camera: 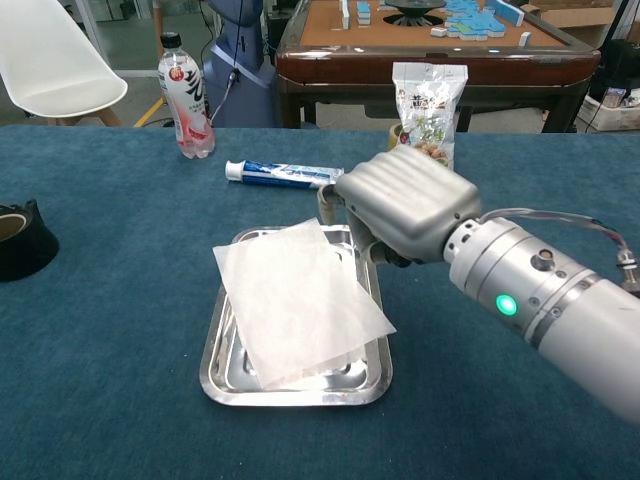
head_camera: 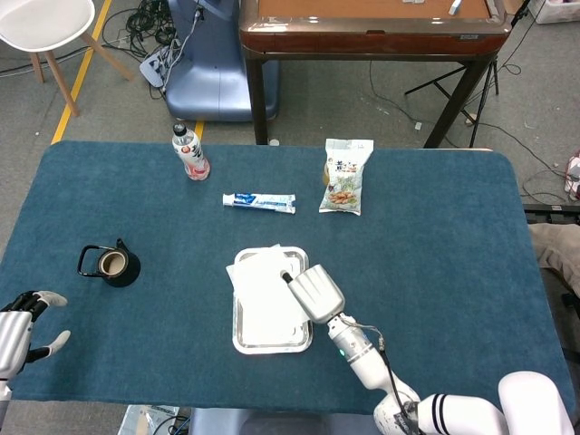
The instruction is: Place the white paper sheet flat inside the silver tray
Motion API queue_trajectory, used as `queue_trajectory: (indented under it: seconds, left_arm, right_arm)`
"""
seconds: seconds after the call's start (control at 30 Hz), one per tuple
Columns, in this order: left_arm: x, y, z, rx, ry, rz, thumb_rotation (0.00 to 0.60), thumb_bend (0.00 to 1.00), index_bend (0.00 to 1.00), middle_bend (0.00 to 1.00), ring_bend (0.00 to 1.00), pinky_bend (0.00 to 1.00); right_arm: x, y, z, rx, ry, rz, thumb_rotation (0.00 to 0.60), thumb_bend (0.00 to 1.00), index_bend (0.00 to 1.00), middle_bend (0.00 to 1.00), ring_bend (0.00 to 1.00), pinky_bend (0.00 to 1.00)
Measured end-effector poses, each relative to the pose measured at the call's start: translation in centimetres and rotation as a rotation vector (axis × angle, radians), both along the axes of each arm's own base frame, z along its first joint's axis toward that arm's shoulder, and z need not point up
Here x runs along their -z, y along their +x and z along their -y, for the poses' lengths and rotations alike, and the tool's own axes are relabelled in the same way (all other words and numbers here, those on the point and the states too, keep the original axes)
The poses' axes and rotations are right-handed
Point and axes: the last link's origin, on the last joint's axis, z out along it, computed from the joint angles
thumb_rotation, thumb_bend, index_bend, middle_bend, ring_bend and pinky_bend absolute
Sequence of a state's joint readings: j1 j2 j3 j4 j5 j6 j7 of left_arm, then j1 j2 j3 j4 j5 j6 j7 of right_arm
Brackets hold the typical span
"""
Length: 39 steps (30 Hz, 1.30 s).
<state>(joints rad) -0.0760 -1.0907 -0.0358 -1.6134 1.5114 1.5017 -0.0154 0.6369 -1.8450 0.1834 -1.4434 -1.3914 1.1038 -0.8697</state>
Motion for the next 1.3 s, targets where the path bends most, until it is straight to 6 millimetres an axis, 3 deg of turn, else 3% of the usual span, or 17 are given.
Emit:
queue_trajectory:
  seconds: [0.4,1.3]
  left_arm:
    - [0.1,0.1,0.1,0.002,-0.003,-0.001,0.6,0.2,0.4,0.36,0.26,0.44]
    - [-0.3,0.1,0.3,0.005,0.005,0.005,0.6,0.2,0.4,0.36,0.26,0.44]
  right_arm:
    - [1.6,-0.8,0.6,-0.02,0.041,-0.086,0.6,0.97,0.38,1.0,1.0,1.0]
    - [5.2,-0.4,0.7,-0.077,0.1,-0.15,0.6,0.97,0.38,1.0,1.0,1.0]
